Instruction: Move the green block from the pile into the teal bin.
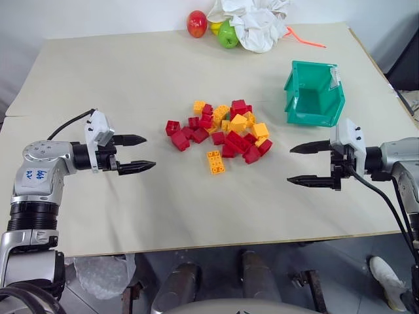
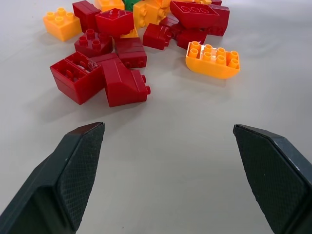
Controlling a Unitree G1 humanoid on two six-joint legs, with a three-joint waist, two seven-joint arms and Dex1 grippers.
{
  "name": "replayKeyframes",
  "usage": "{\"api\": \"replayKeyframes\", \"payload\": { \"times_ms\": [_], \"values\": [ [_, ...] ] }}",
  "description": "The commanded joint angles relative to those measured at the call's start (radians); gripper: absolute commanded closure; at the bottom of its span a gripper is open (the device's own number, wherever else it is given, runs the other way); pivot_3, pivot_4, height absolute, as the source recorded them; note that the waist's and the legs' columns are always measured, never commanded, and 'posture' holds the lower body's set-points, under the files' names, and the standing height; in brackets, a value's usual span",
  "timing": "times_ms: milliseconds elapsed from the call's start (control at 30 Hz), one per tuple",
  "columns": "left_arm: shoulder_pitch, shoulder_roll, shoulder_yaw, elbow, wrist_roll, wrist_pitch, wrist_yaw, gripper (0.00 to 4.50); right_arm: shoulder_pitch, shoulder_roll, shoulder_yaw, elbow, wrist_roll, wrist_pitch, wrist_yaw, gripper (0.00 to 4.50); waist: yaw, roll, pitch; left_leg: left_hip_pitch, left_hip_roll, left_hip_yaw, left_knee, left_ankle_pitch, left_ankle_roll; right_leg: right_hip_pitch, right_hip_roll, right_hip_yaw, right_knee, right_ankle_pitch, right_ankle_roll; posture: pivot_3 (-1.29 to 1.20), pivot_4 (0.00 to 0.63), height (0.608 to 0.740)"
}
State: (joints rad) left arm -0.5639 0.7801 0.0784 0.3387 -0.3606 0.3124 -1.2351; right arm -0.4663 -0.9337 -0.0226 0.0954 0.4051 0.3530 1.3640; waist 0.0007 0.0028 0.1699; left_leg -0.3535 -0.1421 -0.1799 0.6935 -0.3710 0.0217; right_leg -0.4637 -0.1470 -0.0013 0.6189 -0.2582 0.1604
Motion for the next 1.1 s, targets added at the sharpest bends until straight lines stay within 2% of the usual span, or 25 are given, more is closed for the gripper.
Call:
{"api": "replayKeyframes", "payload": {
  "times_ms": [33,300,433,633,667,733,867,1067,1100],
  "values": [
    [-0.015,-0.008,0.03,0.0,-0.005,-0.027,0.025,0.0,0.021,0.009,-0.065,-0.061,0.034,0.009,-0.042,0.04,0.0,0.0,0.0,0.0,0.0,0.0,0.0,0.0,0.0,0.0,0.0,0.0,0.0,0.0,0.0,0.0,0.15,0.74],
    [-0.038,-0.046,0.083,-0.02,-0.058,0.025,0.108,0.0,0.125,0.057,-0.172,-0.272,0.093,0.118,-0.244,0.04,0.002,0.0,0.0,0.0,0.0,0.001,0.0,0.0,0.0,0.0,0.001,0.001,0.0,0.0,0.001,0.0,0.15,0.74],
    [-0.052,-0.06,0.079,-0.019,-0.061,0.021,0.101,0.0,0.175,0.08,-0.208,-0.407,0.093,0.198,-0.392,0.04,0.006,0.0,0.0,0.0,0.0,0.002,0.001,0.0,0.0,0.0,0.001,0.002,0.0,0.001,0.001,0.0,0.15,0.74],
    [-0.086,-0.106,0.075,0.075,-0.061,-0.129,0.017,0.0,0.189,0.156,-0.208,-0.661,0.204,0.462,-0.631,0.04,0.011,0.0,0.0,0.0,0.0,0.002,0.002,0.0,0.0,0.0,0.001,0.003,0.001,0.001,0.001,0.0,0.15,0.74],
    [-0.103,-0.121,0.077,0.1,-0.074,-0.156,-0.021,0.0,0.171,0.171,-0.167,-0.691,0.202,0.497,-0.666,0.43,0.013,0.0,0.0,0.0,0.0,0.003,0.002,0.0,0.0,0.0,0.001,0.003,0.001,0.001,0.001,0.0,0.15,0.74],
    [-0.135,-0.145,0.077,0.144,-0.092,-0.167,-0.073,0.0,0.119,0.232,-0.1,-0.711,0.186,0.558,-0.762,0.93,0.014,-0.001,0.0,0.0,0.0,0.003,0.003,0.0,0.0,0.0,0.001,0.004,0.001,0.002,0.001,0.0,0.15,0.74],
    [-0.186,-0.187,0.09,0.22,-0.117,-0.204,-0.146,0.0,0.016,0.37,-0.006,-0.697,0.147,0.6,-0.899,2.35,0.014,-0.002,0.0,0.0,0.0,0.005,0.005,0.0,0.0,0.0,0.002,0.005,0.0,0.004,0.001,0.0,0.15,0.74],
    [-0.215,-0.201,0.09,0.276,-0.104,-0.257,-0.17,0.0,-0.114,0.531,0.106,-0.547,0.036,0.547,-1.016,4.46,-0.002,-0.002,0.0,0.0,0.0,0.005,0.004,0.0,0.001,0.0,0.002,0.005,0.001,0.004,0.001,0.0,0.15,0.74],
    [-0.218,-0.202,0.087,0.288,-0.098,-0.272,-0.177,0.0,-0.142,0.567,0.137,-0.496,0.006,0.521,-1.032,4.49,-0.003,-0.002,0.0,0.0,0.0,0.005,0.004,0.0,0.001,0.0,0.002,0.005,0.001,0.004,0.001,0.0,0.15,0.74]
  ]
}}
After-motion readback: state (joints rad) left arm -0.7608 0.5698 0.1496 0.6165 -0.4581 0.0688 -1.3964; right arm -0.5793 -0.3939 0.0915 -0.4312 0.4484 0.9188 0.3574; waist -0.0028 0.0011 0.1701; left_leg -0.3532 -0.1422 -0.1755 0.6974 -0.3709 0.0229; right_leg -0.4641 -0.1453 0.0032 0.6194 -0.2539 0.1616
